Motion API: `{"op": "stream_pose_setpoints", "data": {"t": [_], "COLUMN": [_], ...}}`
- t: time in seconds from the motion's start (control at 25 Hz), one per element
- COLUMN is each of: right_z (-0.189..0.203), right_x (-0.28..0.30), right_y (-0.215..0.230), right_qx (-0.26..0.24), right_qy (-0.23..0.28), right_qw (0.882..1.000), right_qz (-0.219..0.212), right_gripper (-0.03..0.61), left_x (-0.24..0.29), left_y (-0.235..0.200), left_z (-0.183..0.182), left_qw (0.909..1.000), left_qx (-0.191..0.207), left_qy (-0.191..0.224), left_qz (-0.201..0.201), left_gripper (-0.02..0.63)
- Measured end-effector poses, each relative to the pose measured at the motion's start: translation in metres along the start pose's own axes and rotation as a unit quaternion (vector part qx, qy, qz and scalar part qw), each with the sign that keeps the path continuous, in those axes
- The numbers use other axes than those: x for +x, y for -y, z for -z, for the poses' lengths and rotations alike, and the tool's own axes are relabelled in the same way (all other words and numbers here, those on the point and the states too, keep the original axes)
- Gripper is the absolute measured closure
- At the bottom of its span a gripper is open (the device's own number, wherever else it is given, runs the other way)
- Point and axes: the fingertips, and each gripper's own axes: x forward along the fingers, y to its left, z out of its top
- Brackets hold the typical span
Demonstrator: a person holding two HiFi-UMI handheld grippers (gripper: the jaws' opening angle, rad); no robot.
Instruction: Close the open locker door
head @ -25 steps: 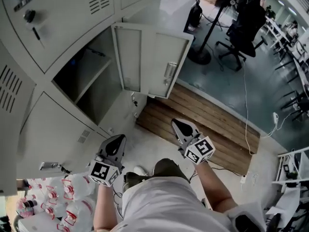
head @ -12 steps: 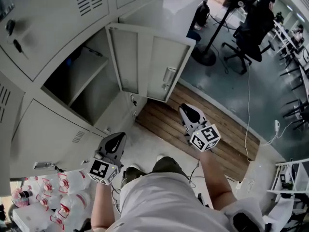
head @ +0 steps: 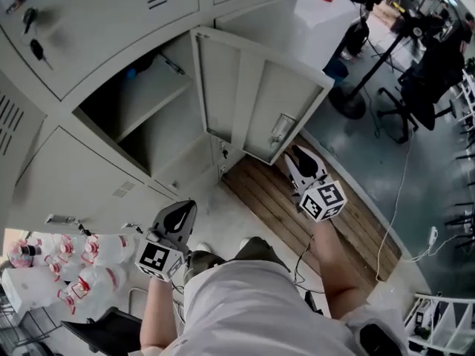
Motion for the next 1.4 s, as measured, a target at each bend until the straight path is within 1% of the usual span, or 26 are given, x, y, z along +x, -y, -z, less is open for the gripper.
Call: {"op": "stream_pose_setpoints", "data": {"t": [0.36, 0.76, 1.04, 1.24, 1.4], "right_z": [-0.001, -0.003, -0.001, 0.001, 0.002], "right_x": [0.021, 0.021, 0.019, 0.014, 0.012], "right_y": [-0.005, -0.018, -0.034, -0.053, -0.074], "right_qx": [-0.001, -0.002, -0.001, 0.004, -0.004], "right_qy": [0.003, 0.011, 0.018, 0.017, 0.02], "right_qw": [0.997, 0.993, 0.99, 0.989, 0.988], "right_qz": [-0.071, -0.117, -0.141, -0.15, -0.156], "right_gripper": [0.462, 0.486, 0.483, 0.479, 0.479], "left_x": [-0.007, -0.016, -0.021, -0.037, -0.049], "left_y": [0.007, 0.022, 0.032, 0.022, 0.015], "left_z": [0.009, 0.015, 0.026, 0.023, 0.023], "left_qw": [0.9981, 0.9937, 0.9918, 0.9901, 0.9909], "left_qx": [-0.012, -0.028, -0.038, -0.04, -0.036], "left_qy": [-0.001, 0.006, 0.013, 0.016, 0.015], "left_qz": [-0.06, -0.108, -0.121, -0.134, -0.129], "left_gripper": [0.612, 0.612, 0.612, 0.612, 0.613]}}
